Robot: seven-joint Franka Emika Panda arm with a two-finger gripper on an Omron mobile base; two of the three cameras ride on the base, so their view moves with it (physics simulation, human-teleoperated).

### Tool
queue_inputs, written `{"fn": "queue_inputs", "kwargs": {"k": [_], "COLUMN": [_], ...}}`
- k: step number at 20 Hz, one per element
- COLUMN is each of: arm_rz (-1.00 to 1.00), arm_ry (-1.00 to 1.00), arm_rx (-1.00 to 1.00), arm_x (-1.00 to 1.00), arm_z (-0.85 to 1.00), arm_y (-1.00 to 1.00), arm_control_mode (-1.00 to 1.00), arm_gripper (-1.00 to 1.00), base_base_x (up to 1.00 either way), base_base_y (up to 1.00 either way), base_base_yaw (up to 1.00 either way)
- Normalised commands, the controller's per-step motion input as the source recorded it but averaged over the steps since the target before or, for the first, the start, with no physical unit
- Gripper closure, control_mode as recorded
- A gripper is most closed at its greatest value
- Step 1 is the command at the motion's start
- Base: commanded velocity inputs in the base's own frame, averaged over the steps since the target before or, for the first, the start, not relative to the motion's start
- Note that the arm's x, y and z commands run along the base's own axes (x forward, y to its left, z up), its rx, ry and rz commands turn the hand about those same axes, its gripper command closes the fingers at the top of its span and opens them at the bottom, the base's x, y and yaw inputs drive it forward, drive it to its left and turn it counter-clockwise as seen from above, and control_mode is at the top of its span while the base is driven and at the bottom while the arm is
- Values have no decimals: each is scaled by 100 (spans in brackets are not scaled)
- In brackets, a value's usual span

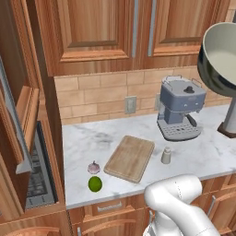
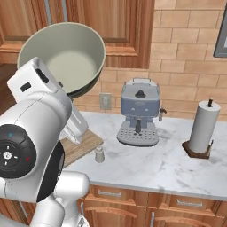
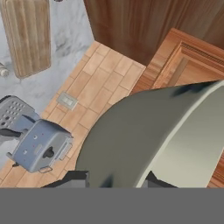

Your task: Open the cabinet. Place the bowl and condiment on the counter. Then place the lime and garlic on the cutting board.

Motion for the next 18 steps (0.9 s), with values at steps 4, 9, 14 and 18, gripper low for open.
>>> {"fn": "queue_inputs", "kwargs": {"k": [4,9,14,18], "arm_rz": [0,0,0,0], "arm_ry": [0,0,0,0], "arm_rx": [0,0,0,0], "arm_x": [0,0,0,0], "arm_z": [0,0,0,0], "arm_y": [0,0,0,0], "arm_control_mode": [100,100,100,100], "arm_gripper": [100,100,100,100], "base_base_x": [47,54,38,18], "base_base_y": [0,0,0,0], "base_base_yaw": [0,0,0,0]}}
